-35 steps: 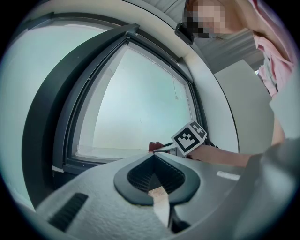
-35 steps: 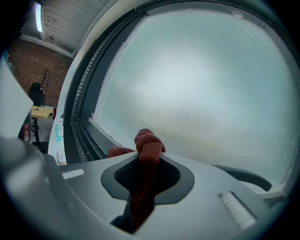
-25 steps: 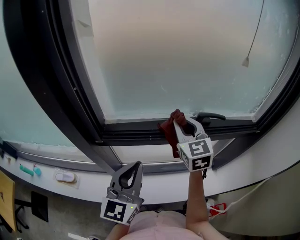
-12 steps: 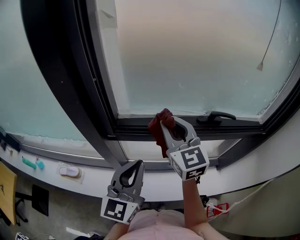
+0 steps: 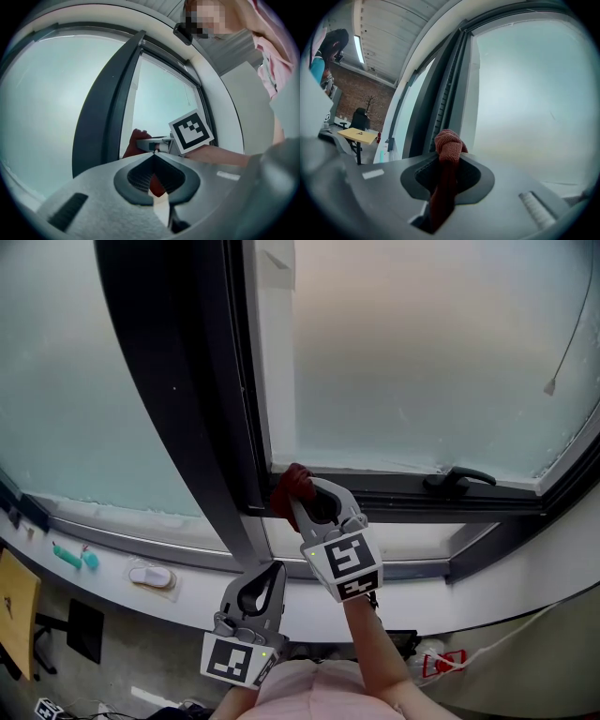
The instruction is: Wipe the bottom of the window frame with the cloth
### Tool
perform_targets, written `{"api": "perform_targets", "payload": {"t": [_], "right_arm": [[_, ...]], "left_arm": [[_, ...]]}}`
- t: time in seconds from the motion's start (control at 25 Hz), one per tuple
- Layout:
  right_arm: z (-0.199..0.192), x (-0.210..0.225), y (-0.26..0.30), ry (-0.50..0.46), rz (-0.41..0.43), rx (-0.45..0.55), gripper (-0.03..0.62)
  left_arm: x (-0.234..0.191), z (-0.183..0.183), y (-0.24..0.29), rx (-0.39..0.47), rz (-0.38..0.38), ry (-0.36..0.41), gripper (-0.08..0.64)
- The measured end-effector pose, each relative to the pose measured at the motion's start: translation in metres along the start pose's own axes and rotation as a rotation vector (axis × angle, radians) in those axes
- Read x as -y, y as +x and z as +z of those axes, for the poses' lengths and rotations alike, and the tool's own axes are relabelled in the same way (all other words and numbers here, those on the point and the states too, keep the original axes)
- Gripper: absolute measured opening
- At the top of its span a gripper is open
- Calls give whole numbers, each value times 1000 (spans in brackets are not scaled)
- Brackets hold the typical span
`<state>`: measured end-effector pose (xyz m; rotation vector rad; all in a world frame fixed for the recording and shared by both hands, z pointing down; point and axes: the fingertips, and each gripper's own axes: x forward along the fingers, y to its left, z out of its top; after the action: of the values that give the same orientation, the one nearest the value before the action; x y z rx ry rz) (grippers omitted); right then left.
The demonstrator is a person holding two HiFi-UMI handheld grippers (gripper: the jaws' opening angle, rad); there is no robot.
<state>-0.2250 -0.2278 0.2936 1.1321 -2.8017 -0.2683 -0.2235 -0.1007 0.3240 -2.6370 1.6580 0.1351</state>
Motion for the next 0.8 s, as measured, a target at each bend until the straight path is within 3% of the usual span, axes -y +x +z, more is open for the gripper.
{"api": "perform_targets", "payload": {"t": [0.2,0.48,0.8], "right_arm": [[-18,-27,27,-14,40,-67,66],[-43,-26,43,-27,-19,-145,66],[-45,-25,42,-49,-31,-153,66]], "left_arm": [[-14,0,-9,0,10,-2,-2],[-23,-4,-11,-2,5,-4,-2],[-16,-2,-5,5,-23,0,-2]]}}
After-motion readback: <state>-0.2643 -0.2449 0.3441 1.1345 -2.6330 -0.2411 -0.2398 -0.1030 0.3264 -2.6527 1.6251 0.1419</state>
